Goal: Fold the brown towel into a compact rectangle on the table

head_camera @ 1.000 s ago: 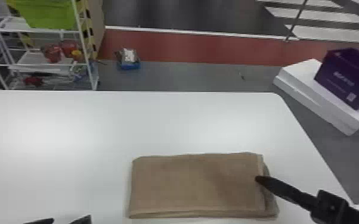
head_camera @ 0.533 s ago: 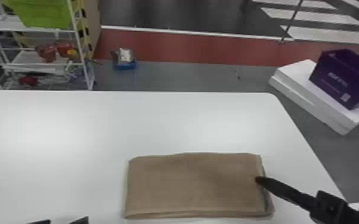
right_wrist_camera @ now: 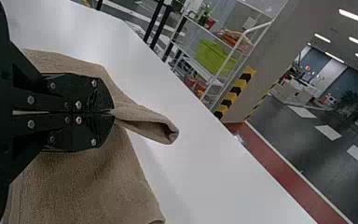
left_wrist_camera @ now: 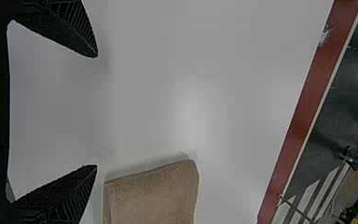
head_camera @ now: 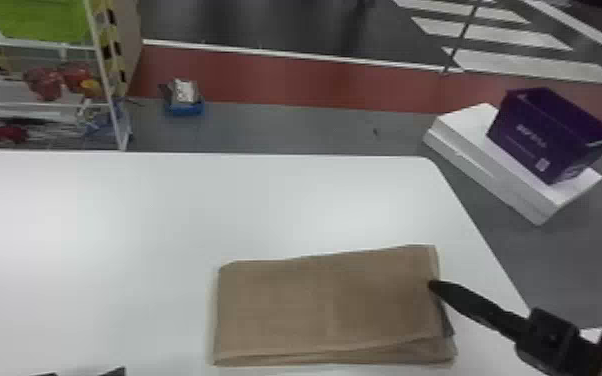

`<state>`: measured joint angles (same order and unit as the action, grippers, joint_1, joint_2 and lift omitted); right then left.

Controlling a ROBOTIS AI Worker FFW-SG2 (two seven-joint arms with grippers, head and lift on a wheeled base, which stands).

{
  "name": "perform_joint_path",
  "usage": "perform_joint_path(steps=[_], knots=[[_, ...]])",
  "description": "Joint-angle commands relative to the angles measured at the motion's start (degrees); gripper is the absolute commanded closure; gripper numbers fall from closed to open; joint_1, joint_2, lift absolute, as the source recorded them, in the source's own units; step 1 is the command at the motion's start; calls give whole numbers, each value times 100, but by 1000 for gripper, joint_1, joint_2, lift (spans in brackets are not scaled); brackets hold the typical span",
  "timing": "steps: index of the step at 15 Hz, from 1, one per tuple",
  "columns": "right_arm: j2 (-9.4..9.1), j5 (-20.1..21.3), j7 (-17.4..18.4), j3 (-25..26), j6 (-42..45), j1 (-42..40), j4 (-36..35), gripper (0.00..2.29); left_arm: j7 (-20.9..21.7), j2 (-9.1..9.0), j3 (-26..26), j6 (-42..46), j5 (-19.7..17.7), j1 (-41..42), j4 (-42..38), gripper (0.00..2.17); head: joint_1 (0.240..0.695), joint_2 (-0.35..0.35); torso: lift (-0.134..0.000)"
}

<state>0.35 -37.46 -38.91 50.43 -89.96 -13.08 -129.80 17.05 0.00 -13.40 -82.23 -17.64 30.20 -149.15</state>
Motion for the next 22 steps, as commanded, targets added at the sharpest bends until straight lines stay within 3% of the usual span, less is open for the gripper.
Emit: perform_joint_path(steps=[1,5,9,10,12,13,16,19,22], knots=[[-40,248,-2,-77,-12,-10,368,1295,-35,-15,92,0,59,4,0,33,695,-236,-123],[-40,169,121,-253,-12,-54,-1,1295,-61,-15,135,0,77,30,-9,33,695,-240,-123],[-40,1250,183,-552,-12,-80,34,1274,-8,-15,74,18,68,74,-26,33,695,-248,-123],[-40,1470,235,-666,-12,-124,25,1069,-8,-15,83,18,68,74,-26,33,695,-254,-123],[-40,1839,631,-982,-12,-344,-10,178,-26,-15,118,18,68,74,-26,33,695,-269,-123],[-40,1909,657,-1026,-12,-397,-36,29,-26,-15,118,18,68,74,-26,33,695,-289,-123],[-40,1935,763,-1097,949,-617,-98,26,-35,-15,118,18,68,74,-18,33,695,-301,-123],[-40,1821,727,-1000,1125,-687,-115,39,-44,-15,118,35,77,65,0,33,695,-322,-123],[-40,1812,525,-736,1248,-634,-133,225,-26,-15,100,35,77,65,18,33,695,-331,-123]])
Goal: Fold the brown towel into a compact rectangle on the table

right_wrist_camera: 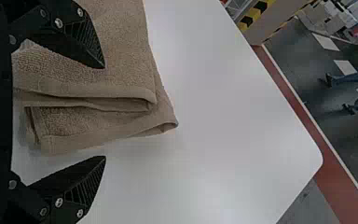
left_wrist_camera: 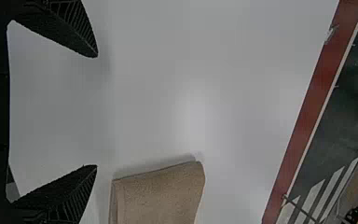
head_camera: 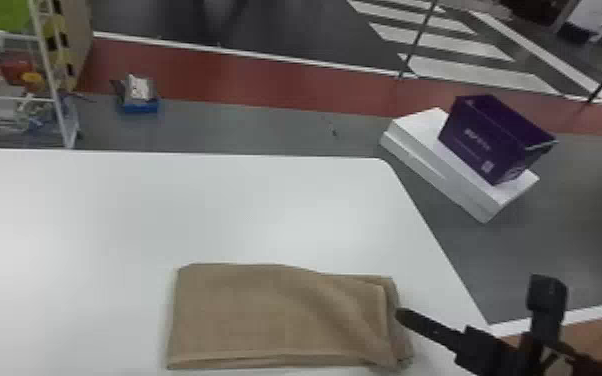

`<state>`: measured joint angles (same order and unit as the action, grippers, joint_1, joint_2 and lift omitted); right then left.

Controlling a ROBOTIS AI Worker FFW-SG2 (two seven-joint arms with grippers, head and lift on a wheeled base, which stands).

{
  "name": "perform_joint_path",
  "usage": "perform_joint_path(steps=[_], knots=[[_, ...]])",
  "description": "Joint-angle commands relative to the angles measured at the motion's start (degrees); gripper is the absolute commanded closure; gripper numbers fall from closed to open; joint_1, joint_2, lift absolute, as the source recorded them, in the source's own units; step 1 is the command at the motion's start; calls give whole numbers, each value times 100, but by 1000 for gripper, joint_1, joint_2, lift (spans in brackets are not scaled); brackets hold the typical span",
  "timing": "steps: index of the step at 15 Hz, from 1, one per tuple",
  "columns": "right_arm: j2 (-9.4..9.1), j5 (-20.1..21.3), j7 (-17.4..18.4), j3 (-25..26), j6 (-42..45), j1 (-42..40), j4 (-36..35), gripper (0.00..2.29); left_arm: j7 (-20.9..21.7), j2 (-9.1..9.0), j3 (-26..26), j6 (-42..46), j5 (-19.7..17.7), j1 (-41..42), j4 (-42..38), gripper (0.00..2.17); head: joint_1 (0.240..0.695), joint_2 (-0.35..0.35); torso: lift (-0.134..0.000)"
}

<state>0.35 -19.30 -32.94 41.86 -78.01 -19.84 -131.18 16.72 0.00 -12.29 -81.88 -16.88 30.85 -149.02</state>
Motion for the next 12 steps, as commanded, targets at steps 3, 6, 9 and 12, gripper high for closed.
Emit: perform_joint_path(steps=[3,6,9,12], knots=[[-40,22,-310,314,317,191,145,279,24,-15,7,-17,0,-18,4,33,695,-350,-123],[-40,40,-608,410,334,428,576,306,42,-15,-1,0,-8,-18,40,33,695,-350,-123],[-40,66,-907,437,475,516,752,1305,50,-15,-19,0,-8,-18,31,33,695,-350,-123],[0,400,-925,375,422,542,813,1892,59,-15,-28,0,-8,-18,13,33,695,-350,-123]])
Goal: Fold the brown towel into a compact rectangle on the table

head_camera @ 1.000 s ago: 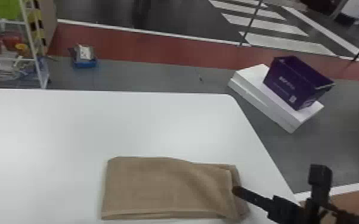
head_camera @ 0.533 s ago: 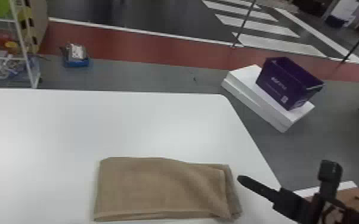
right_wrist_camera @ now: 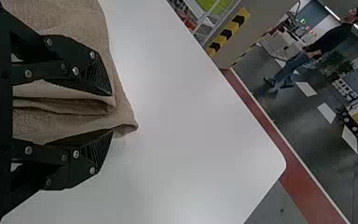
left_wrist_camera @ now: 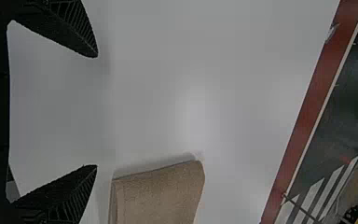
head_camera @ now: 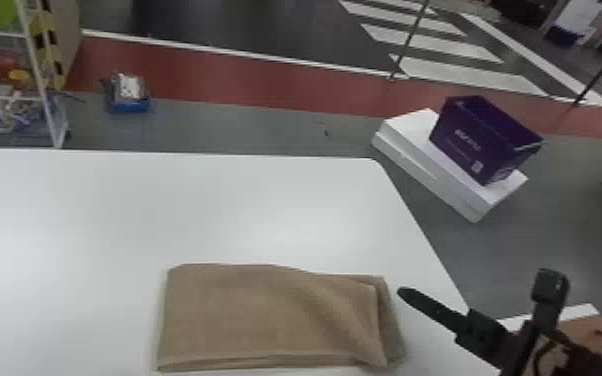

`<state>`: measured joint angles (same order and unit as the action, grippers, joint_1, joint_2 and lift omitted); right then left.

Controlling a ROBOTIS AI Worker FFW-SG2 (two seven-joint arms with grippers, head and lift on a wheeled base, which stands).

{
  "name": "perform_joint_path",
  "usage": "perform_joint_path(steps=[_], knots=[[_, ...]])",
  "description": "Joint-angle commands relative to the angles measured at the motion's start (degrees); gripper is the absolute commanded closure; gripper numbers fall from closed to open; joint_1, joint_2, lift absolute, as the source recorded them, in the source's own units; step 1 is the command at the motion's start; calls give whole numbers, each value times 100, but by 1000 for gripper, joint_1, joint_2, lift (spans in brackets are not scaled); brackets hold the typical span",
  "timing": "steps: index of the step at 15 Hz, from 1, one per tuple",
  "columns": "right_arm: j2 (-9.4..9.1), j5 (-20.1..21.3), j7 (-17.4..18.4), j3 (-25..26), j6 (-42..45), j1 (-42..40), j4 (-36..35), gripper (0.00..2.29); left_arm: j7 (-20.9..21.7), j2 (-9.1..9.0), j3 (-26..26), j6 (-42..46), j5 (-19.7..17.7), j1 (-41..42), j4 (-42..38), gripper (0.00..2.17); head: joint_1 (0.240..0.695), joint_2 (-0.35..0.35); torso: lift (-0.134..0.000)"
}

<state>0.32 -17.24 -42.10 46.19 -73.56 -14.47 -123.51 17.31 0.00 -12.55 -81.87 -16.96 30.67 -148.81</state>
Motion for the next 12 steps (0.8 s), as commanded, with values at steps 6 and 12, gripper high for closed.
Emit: perform_joint_path(steps=[6,12], knots=[[38,555,0,-198,434,15,284,1892,0,-15,-2,0,0,0,-7,33,695,-350,-123],[47,889,52,-532,609,155,609,1892,9,-15,-19,0,0,0,-7,33,695,-350,-123]])
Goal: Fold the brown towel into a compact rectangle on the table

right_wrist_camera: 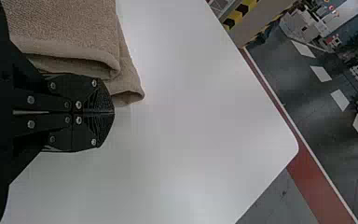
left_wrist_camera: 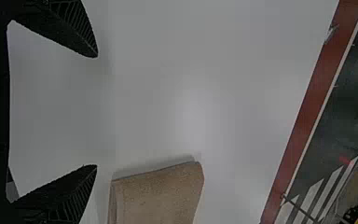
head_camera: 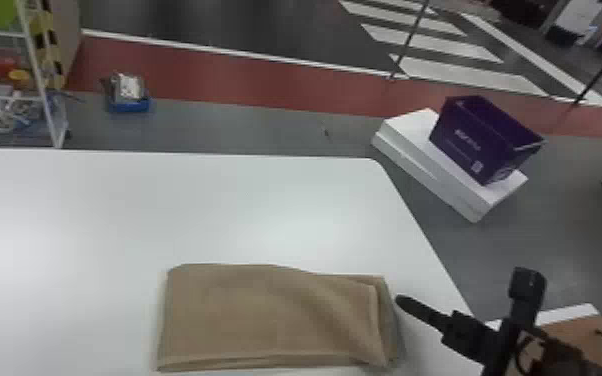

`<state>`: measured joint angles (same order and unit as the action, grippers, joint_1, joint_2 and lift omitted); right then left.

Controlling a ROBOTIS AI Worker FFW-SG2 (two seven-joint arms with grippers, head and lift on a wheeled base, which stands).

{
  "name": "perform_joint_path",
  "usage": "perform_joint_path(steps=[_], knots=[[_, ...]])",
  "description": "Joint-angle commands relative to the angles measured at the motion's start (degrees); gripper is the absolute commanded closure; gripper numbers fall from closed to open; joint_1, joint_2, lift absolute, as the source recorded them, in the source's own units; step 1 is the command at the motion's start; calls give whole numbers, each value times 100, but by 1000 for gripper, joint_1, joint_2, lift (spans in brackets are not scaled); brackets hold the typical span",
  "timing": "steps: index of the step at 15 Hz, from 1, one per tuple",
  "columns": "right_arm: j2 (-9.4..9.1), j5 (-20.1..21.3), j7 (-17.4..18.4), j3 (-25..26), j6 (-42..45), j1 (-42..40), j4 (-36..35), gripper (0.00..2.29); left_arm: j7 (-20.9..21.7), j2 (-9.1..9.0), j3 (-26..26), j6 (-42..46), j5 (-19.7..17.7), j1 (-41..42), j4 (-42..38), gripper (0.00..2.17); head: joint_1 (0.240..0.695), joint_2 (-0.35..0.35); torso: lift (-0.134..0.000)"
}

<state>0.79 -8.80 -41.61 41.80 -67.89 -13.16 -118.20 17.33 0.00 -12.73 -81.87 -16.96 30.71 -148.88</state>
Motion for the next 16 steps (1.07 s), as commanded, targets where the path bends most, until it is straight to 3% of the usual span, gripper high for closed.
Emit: perform_joint_path(steps=[1,8,16], knots=[[0,54,21,-163,43,24,87,1892,-1,-15,-1,0,0,5,-1,33,695,-350,-123],[-44,98,118,-682,-63,68,140,1892,7,-15,-19,35,-9,-4,-36,33,695,-324,-123],[-84,54,276,-1368,-432,85,-18,1892,25,-15,-80,123,-53,-4,-36,33,695,-220,-123]])
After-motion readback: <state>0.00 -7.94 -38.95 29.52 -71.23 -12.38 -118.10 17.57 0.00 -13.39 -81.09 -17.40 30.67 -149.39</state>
